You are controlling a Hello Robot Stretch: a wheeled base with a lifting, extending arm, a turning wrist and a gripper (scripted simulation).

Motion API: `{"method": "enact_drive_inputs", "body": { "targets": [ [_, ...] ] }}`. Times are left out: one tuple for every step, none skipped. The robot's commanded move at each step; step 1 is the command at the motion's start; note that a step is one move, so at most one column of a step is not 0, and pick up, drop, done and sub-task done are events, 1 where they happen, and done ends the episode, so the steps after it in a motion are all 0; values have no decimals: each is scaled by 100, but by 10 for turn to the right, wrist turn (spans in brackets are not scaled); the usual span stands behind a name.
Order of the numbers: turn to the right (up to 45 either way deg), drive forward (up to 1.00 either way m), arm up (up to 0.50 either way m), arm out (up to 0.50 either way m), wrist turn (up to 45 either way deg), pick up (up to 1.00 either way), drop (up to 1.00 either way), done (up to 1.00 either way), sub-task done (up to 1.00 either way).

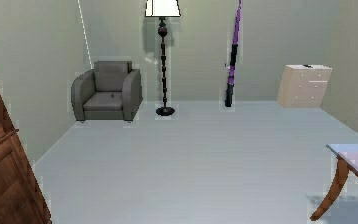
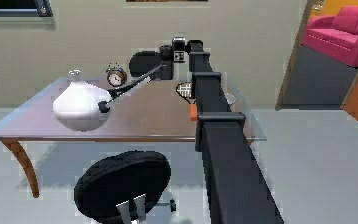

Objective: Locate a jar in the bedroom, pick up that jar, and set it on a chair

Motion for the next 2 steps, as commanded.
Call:
{"method": "enact_drive_inputs", "body": {
  "targets": [
    [0,0,-38,0,0,0,0,0,0],
    [0,0,-50,0,0,0,0,0,0]
  ]
}}
